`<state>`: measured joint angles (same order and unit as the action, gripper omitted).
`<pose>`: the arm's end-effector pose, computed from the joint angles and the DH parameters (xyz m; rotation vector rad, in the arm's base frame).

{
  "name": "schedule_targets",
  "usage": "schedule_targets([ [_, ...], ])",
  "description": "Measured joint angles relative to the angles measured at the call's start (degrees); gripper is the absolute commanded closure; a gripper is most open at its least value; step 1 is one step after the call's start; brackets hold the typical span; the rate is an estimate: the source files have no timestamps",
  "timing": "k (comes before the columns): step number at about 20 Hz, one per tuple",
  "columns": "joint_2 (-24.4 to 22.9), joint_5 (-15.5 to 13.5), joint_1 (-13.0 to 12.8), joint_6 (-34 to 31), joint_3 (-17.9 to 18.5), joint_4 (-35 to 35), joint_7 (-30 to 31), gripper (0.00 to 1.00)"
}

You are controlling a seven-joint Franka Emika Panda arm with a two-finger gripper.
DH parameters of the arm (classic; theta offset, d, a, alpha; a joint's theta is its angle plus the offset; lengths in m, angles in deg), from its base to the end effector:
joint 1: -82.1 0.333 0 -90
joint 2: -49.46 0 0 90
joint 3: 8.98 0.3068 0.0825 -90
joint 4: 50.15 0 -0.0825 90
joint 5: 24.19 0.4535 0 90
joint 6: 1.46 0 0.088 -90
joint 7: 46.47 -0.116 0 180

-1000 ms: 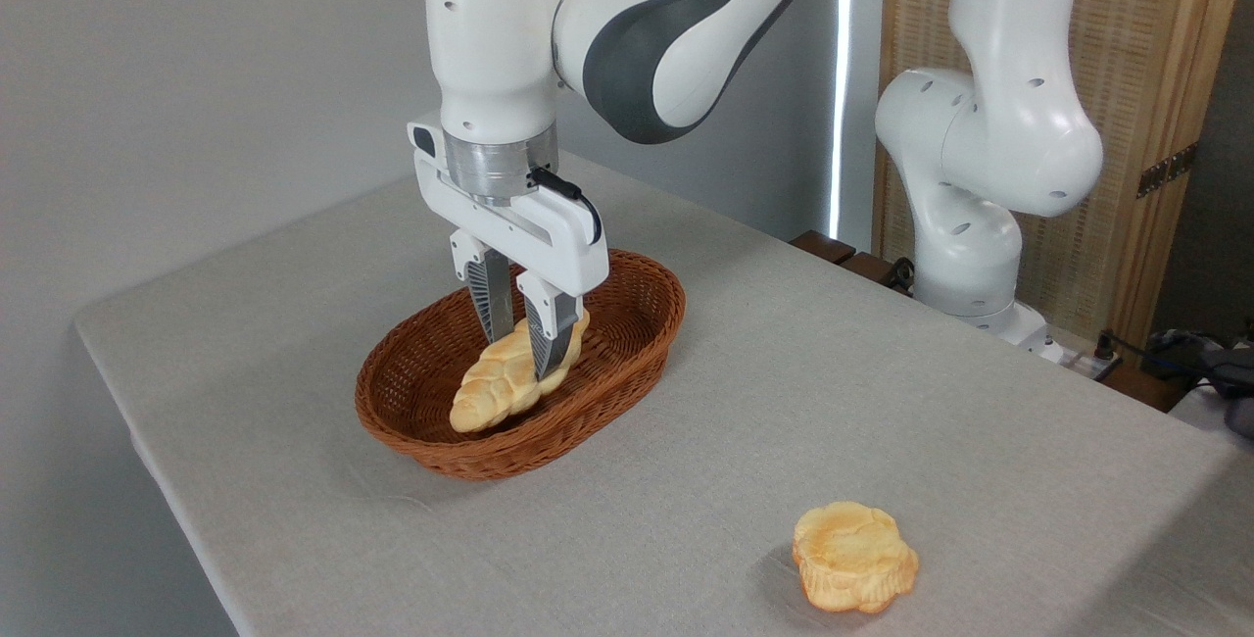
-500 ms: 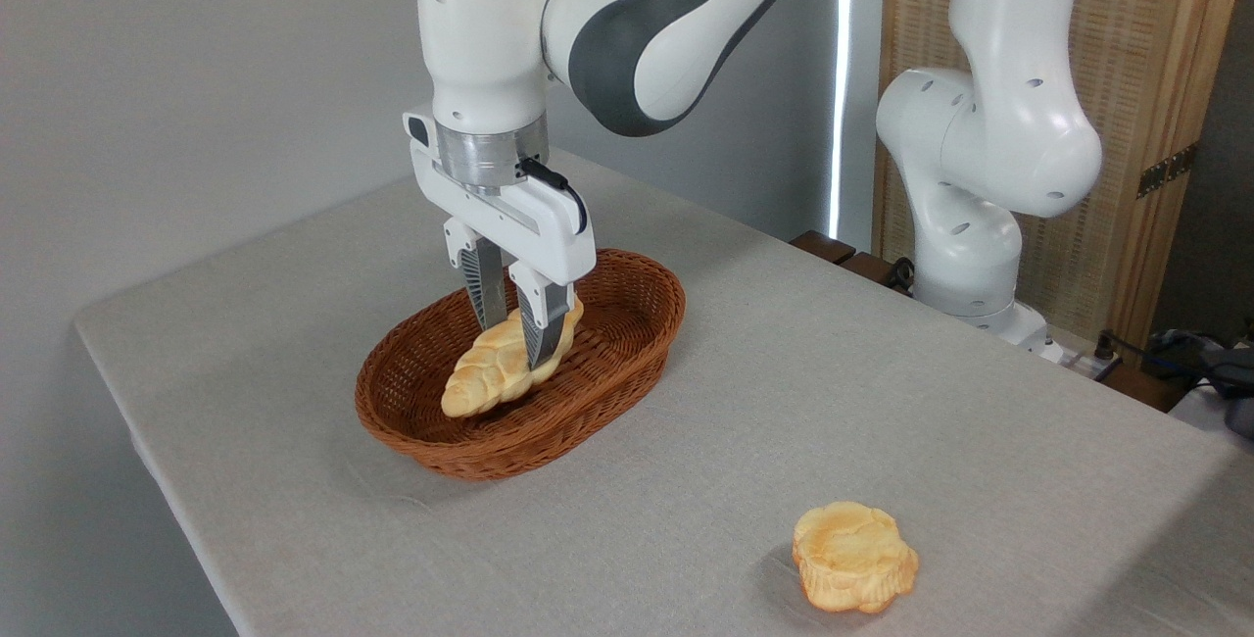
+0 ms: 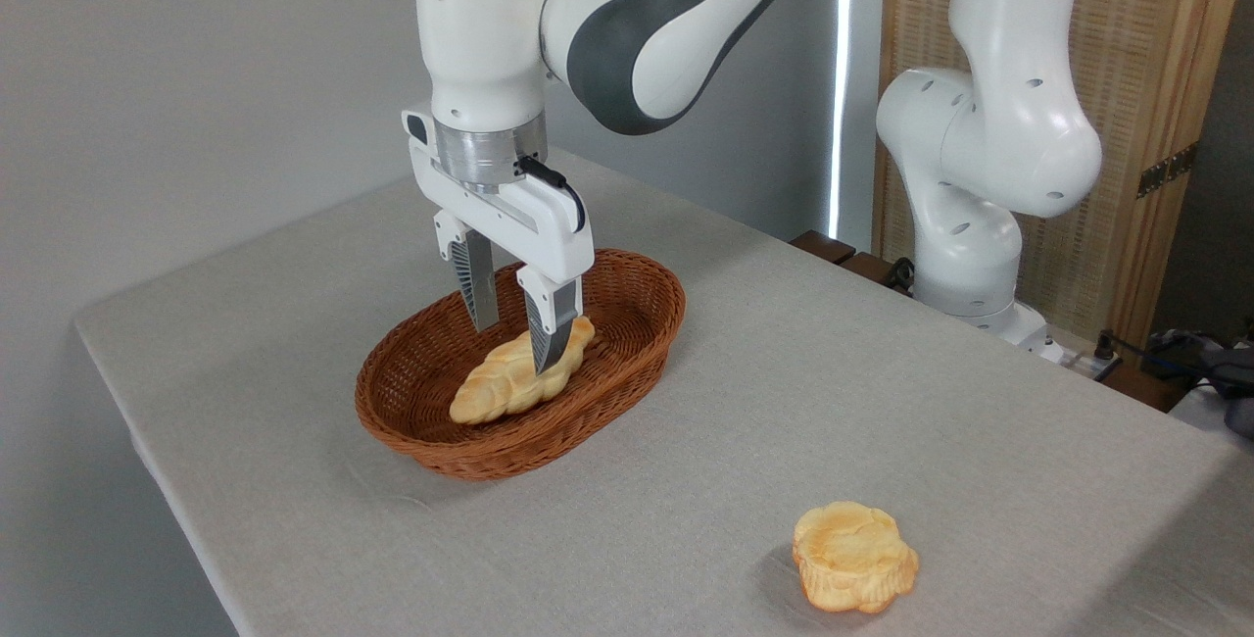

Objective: Put bread into the basket

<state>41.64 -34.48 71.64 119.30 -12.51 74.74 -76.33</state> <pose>0.5575 -0.1493 0.4057 2.8297 -0.9978 0.1267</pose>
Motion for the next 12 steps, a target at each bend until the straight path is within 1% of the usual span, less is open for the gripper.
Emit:
schedule_targets([
  [3, -0.08, 0.0, 0.0, 0.02, 0.0, -0.37, 0.05, 0.0],
  [6, -0.22, 0.0, 0.01, -0.03, 0.05, -2.61, 0.43, 0.0],
  [7, -0.34, 0.0, 0.01, -0.52, 0.16, -3.89, 0.86, 0.0],
  [9, -0.5, 0.31, 0.19, -4.33, 0.46, -7.16, 0.99, 0.0],
  [10, -0.51, 1.52, 0.28, -7.17, 0.83, -9.02, 0.99, 0.0],
  [12, -0.43, 6.22, 0.44, -13.03, 1.58, -12.62, 0.9, 0.0],
])
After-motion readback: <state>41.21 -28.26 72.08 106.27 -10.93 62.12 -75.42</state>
